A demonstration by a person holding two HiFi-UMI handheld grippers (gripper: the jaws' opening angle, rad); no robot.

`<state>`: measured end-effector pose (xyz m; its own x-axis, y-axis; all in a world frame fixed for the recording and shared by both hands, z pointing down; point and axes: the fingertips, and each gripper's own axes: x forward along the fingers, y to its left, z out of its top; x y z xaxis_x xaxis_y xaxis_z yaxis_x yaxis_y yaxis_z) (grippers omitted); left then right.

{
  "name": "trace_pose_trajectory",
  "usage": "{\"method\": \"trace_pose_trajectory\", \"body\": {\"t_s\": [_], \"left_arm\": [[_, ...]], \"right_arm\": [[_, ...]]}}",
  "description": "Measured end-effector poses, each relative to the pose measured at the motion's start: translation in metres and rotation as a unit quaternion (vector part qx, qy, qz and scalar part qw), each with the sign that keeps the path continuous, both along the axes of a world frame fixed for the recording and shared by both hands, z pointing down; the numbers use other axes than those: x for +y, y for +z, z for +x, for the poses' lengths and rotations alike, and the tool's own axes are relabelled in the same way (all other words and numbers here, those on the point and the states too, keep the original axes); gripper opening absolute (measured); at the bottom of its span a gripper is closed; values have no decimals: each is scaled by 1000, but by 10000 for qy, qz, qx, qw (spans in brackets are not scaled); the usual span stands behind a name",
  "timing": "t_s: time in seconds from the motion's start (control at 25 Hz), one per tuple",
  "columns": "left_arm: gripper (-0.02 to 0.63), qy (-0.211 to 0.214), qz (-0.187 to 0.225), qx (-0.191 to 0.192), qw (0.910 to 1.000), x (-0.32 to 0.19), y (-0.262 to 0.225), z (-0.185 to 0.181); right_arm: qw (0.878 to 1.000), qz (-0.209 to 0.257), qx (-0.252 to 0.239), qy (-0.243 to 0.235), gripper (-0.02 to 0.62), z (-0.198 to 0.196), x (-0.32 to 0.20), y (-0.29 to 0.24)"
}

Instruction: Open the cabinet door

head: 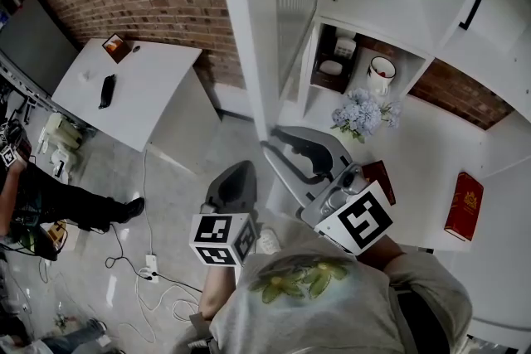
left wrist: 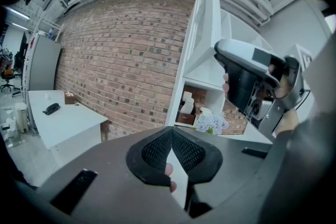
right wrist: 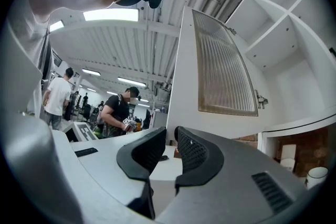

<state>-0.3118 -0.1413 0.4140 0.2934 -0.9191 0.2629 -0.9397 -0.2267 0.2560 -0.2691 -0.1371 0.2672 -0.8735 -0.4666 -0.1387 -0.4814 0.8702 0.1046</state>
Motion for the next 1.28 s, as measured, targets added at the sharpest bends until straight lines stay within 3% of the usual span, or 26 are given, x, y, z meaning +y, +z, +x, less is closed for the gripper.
{"method": "trace_pose_trajectory", "body": {"t_s": [0.44, 0.6, 0.84, 1.28], "left_arm": [[9, -177, -16, 30, 9998, 4, 4, -10], [9, -245, -26, 135, 9996, 6, 3, -13], [9, -338, -36, 176, 9993, 8, 3, -13], [9, -448, -16, 200, 9988, 12, 4, -7]], "right_arm": [[9994, 235, -225, -109, 75, -1, 0, -2], [9991, 21, -391, -148, 75, 0, 0, 4], [9983, -498, -137, -279, 74, -5, -3, 36], [9950, -891, 364, -278, 43, 1, -1, 78]]}}
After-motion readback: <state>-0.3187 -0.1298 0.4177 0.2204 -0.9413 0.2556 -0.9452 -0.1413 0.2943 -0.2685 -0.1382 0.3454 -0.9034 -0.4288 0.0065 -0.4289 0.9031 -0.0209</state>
